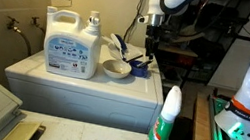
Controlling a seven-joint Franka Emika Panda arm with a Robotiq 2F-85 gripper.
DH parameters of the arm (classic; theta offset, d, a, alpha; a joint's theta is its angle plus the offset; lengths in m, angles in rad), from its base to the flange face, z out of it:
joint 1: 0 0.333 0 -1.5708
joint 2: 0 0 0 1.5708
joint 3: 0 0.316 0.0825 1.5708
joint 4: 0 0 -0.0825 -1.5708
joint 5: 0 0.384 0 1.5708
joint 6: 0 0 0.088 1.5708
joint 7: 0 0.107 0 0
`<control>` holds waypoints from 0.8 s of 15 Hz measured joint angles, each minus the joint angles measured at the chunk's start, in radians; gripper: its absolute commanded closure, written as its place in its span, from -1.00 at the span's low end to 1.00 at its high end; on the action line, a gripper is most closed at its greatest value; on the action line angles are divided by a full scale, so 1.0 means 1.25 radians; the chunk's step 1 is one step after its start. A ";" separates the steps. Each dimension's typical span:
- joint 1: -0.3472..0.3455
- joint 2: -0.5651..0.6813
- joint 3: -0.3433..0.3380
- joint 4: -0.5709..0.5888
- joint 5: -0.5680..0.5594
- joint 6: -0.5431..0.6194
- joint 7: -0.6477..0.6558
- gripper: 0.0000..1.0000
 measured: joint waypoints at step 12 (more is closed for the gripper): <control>-0.010 0.067 0.004 0.046 -0.013 -0.001 -0.024 0.03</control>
